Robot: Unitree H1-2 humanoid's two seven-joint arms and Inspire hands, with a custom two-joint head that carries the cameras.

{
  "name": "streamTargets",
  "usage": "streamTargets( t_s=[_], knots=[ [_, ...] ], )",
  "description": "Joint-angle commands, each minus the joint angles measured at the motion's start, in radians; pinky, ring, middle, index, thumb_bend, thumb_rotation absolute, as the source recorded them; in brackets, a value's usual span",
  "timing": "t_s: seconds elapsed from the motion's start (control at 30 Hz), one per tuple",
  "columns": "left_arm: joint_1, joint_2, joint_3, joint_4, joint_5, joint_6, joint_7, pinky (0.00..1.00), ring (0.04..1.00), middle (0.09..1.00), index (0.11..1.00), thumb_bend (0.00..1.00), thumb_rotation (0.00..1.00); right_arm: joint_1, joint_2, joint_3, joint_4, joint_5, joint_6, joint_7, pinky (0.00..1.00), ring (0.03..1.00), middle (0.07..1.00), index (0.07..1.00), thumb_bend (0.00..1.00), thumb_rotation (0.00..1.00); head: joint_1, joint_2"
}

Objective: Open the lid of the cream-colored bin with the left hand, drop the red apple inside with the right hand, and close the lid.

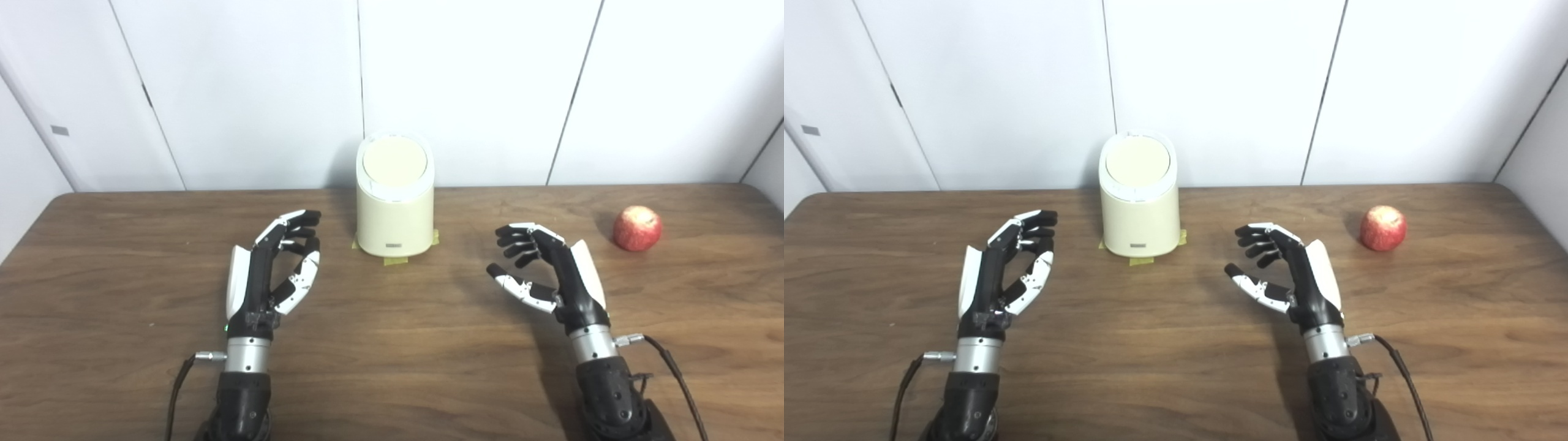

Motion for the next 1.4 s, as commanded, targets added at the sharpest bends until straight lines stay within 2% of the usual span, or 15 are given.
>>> streamTargets(
  t_s=[0.0,0.5,0.63,0.7,0.8,0.9,0.97,1.03,1.17,1.23,1.3,1.37],
  knots=[
    [0.014,0.023,0.001,0.034,0.019,-0.019,0.011,0.58,0.688,0.726,0.720,0.23,0.39,-0.017,0.003,0.000,0.003,0.007,-0.028,-0.006,0.47,0.585,0.627,0.635,0.30,0.23,-0.001,0.000],
    [0.009,0.029,0.003,0.046,0.008,-0.033,0.010,0.57,0.684,0.725,0.718,0.24,0.39,-0.019,0.005,0.002,0.002,-0.004,-0.017,-0.008,0.45,0.567,0.611,0.637,0.31,0.25,-0.001,-0.005],
    [0.004,0.035,0.008,0.052,0.007,-0.036,0.012,0.57,0.687,0.724,0.714,0.24,0.35,-0.023,0.013,0.004,0.008,-0.002,-0.018,-0.011,0.43,0.550,0.599,0.637,0.31,0.24,-0.011,-0.007],
    [0.000,0.039,0.012,0.051,0.010,-0.038,0.017,0.57,0.689,0.729,0.721,0.23,0.41,-0.025,0.017,0.004,0.011,0.000,-0.017,-0.012,0.48,0.593,0.637,0.639,0.31,0.26,-0.013,-0.007],
    [-0.008,0.039,0.022,0.037,0.005,-0.041,0.024,0.59,0.697,0.739,0.733,0.24,0.49,-0.026,0.022,0.004,0.012,-0.002,-0.007,-0.011,0.48,0.593,0.635,0.638,0.31,0.25,-0.014,-0.010],
    [-0.029,0.039,0.033,-0.006,-0.001,-0.008,0.012,0.62,0.716,0.757,0.752,0.29,0.63,-0.032,0.018,0.007,0.034,-0.011,-0.033,-0.023,0.41,0.530,0.582,0.636,0.31,0.24,-0.009,-0.015],
    [-0.062,0.050,0.035,-0.029,0.016,0.015,-0.001,0.62,0.719,0.762,0.759,0.32,0.68,-0.033,0.018,0.010,0.039,-0.013,-0.033,-0.024,0.40,0.528,0.582,0.638,0.31,0.24,-0.009,-0.016],
    [-0.103,0.060,0.037,-0.049,0.029,0.054,-0.013,0.63,0.739,0.776,0.775,0.37,0.72,-0.034,0.018,0.012,0.040,-0.016,-0.031,-0.026,0.44,0.567,0.619,0.640,0.31,0.24,-0.008,-0.018],
    [-0.190,0.061,0.043,-0.066,0.045,0.141,-0.017,0.69,0.791,0.817,0.821,0.49,0.78,-0.034,0.020,0.013,0.037,-0.012,-0.022,-0.024,0.43,0.555,0.609,0.641,0.31,0.24,-0.008,-0.020],
    [-0.231,0.057,0.044,-0.070,0.040,0.172,-0.017,0.71,0.818,0.843,0.850,0.54,0.78,-0.035,0.018,0.014,0.042,-0.011,-0.031,-0.025,0.44,0.560,0.613,0.640,0.31,0.24,-0.005,-0.021],
    [-0.268,0.057,0.042,-0.068,0.033,0.188,-0.019,0.74,0.854,0.881,0.881,0.57,0.74,-0.035,0.016,0.014,0.044,-0.013,-0.034,-0.027,0.44,0.559,0.611,0.640,0.31,0.24,-0.002,-0.021],
    [-0.320,0.054,0.038,-0.075,0.048,0.247,-0.031,0.76,0.882,0.911,0.912,0.63,0.72,-0.035,0.016,0.014,0.042,-0.012,-0.032,-0.026,0.43,0.552,0.605,0.640,0.32,0.25,-0.001,-0.021]
  ],
)
